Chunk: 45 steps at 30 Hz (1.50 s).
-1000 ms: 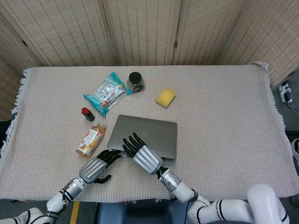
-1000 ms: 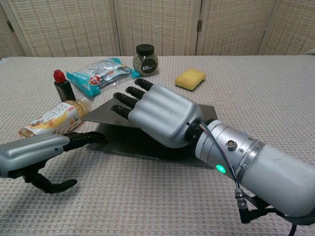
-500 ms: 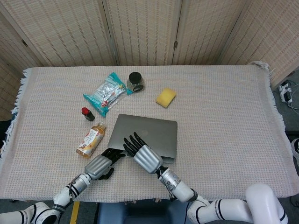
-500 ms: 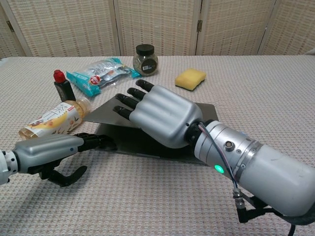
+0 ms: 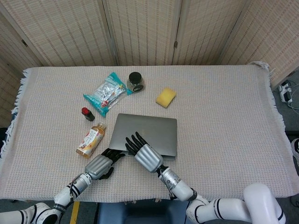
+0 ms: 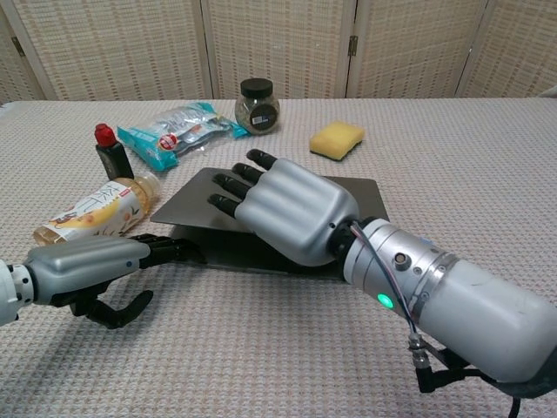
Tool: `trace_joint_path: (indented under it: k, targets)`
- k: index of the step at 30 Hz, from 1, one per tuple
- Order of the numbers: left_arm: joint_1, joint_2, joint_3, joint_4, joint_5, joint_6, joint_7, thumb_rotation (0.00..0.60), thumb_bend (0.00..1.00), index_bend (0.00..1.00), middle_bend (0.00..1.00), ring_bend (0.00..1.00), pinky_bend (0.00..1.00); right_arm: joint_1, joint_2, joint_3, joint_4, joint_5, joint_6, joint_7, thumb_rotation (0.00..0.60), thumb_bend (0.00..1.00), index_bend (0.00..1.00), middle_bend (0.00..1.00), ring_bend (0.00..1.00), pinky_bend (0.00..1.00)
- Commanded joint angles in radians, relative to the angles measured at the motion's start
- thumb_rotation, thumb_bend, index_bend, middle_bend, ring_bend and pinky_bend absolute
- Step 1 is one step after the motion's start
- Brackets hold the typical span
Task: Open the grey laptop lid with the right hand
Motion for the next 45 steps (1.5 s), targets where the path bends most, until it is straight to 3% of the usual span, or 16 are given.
trace_joint_path:
  k: [1,23,37,45]
  targets:
    - [-0.003,0.0,0.002,-0.001,-0.007,-0.003,0.005,0.6,0.76,0.06,0.04,0.0,0.0,0.004,-0.005,0.002,0.012,0.008,-0.004,0.0,0.6,0.54,0.0,0.0,0.0,0.0]
    - [-0.016,-0.008,0.015,-0.003,-0.031,0.001,0.02,0.6,0.76,0.07,0.04,0.0,0.0,0.054,-0.043,0.043,0.103,0.05,0.002,-0.004,0.6,0.54,0.0,0.0,0.0,0.0]
    - [-0.02,-0.012,0.022,-0.011,-0.039,0.012,0.054,0.6,0.76,0.07,0.04,0.0,0.0,0.086,0.049,0.154,-0.016,0.129,0.038,-0.007,0.6,0.54,0.0,0.0,0.0,0.0]
    - [-0.024,-0.014,0.022,-0.016,-0.054,0.008,0.075,0.6,0.76,0.07,0.04,0.0,0.0,0.134,0.088,0.22,-0.019,0.21,0.031,-0.024,0.6,0.54,0.0,0.0,0.0,0.0]
